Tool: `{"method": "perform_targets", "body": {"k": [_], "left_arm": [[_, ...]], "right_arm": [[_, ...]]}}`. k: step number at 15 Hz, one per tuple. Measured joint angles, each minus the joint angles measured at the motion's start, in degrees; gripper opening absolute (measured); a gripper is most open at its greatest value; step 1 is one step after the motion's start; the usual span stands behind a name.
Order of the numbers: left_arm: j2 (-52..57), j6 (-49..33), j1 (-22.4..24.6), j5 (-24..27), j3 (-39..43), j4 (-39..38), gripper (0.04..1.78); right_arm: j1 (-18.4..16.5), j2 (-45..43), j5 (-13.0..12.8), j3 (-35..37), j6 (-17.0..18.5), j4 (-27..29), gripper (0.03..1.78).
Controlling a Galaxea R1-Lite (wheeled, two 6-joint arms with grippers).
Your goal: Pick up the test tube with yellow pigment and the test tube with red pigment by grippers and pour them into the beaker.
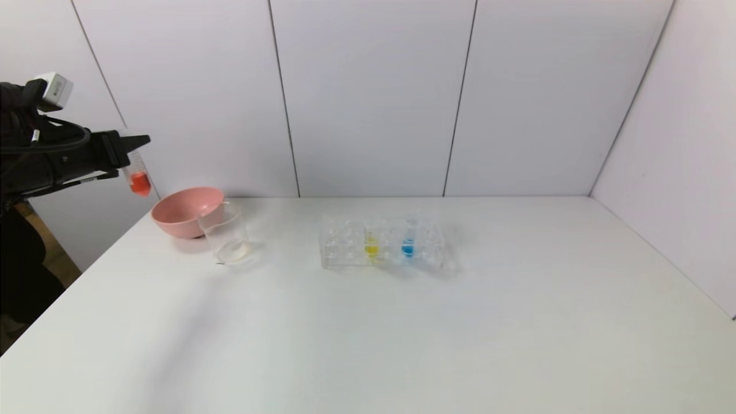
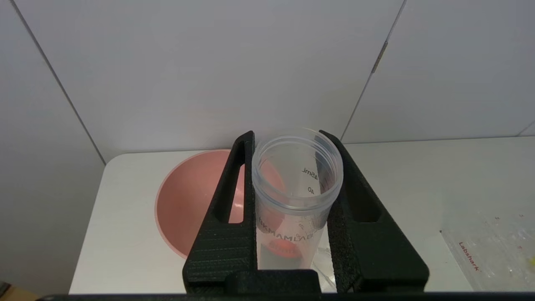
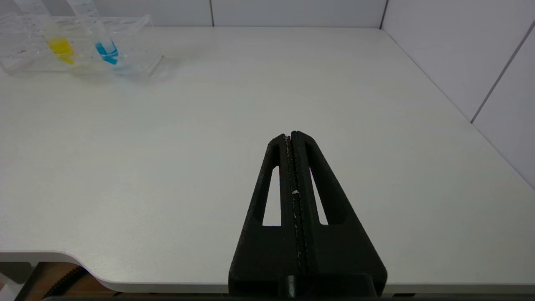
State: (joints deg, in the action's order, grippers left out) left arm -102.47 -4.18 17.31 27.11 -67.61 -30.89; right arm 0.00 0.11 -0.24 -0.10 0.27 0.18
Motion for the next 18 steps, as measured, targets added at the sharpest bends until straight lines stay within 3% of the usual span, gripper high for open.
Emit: {"method": "perform_targets", "body": {"k": [5, 13, 18], "left_arm": [[-1.49, 1.97, -0.22, -6.72, 0.39, -2.95, 0.49], [-7.67, 8.62, -4.25, -24.48, 0.50, -6.95, 0.49], [-9.81, 9.11, -5.61, -25.54, 2.91, -13.24, 0.49]], "right_arm": [[0.00, 0.00, 0.00, 0.00, 0.00, 0.00, 0.11], [0.00, 0.00, -0.02, 0.00, 0.00, 0.00, 0.11], [0.00, 0.00, -0.02, 0.00, 0.00, 0.00, 0.11]]}}
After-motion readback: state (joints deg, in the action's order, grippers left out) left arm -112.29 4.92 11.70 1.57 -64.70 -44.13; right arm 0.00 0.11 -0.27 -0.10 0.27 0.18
